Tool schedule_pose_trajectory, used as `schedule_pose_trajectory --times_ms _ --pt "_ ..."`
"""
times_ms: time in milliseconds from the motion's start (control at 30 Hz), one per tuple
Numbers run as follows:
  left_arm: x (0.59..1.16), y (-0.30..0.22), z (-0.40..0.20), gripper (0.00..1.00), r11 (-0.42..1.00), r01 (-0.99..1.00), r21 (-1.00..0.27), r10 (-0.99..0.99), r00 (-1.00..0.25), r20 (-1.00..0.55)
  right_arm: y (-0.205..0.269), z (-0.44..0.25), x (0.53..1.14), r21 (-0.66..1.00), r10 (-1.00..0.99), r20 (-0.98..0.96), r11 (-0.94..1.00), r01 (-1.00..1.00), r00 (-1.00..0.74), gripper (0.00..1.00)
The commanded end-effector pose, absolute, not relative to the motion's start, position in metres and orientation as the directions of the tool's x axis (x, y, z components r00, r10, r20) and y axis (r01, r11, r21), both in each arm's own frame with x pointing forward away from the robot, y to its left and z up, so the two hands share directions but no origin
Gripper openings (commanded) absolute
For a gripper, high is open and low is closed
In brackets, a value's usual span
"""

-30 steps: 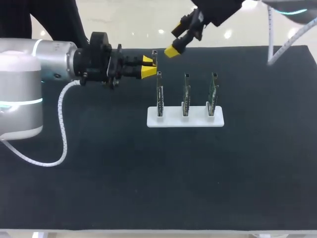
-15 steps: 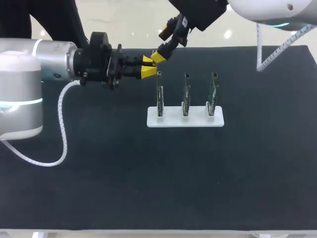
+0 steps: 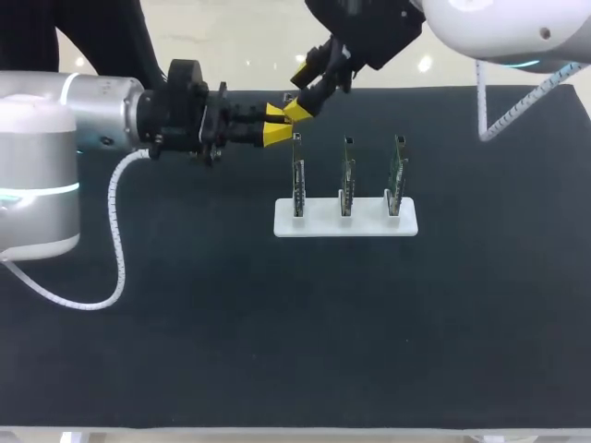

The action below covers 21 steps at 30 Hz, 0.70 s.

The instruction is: Pick up the optical module with the left hand, and insert it into the network port with the right hand.

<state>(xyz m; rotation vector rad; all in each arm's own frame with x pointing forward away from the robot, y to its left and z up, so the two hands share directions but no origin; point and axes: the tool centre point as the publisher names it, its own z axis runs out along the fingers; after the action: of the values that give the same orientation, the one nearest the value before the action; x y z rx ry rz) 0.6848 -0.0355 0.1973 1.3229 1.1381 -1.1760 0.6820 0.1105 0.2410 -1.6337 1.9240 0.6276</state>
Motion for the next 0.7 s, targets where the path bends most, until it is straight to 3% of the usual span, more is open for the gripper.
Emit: schedule_pose_trajectory --times_ms 33,333,500,667,700 --pt "0.6855 -0.0355 0.1973 0.00 -0.069 0.994 0.085 0.032 0.088 -0.996 0.1134 0.2389 0.6847 0.009 -0.732 -0.671 0.151 -0.988 -0.118 0.64" --pt "0.6855 -0.0355 0.1973 0.00 -0.069 0.994 0.085 0.032 0.088 -0.996 0.1195 0.2377 0.6834 -0.002 -0.736 -0.669 0.143 -0.990 -0.105 0.58" --pt "0.6855 -0.0355 0.1973 0.00 -0.069 0.994 0.085 0.032 0.088 -0.996 0.1207 0.2358 0.6825 -0.009 -0.736 -0.670 0.140 -0.990 -0.098 0.45" --pt "0.6855 -0.0355 0.1973 0.00 -0.069 0.994 0.085 0.032 0.088 -0.996 0.1211 0.2339 0.6815 -0.015 -0.738 -0.668 0.140 -0.990 -0.094 0.41" --pt "0.6855 -0.0355 0.1973 0.00 -0.069 0.994 0.085 0.032 0.088 -0.996 0.1212 0.2333 0.6812 -0.016 -0.739 -0.668 0.140 -0.990 -0.093 0.35"
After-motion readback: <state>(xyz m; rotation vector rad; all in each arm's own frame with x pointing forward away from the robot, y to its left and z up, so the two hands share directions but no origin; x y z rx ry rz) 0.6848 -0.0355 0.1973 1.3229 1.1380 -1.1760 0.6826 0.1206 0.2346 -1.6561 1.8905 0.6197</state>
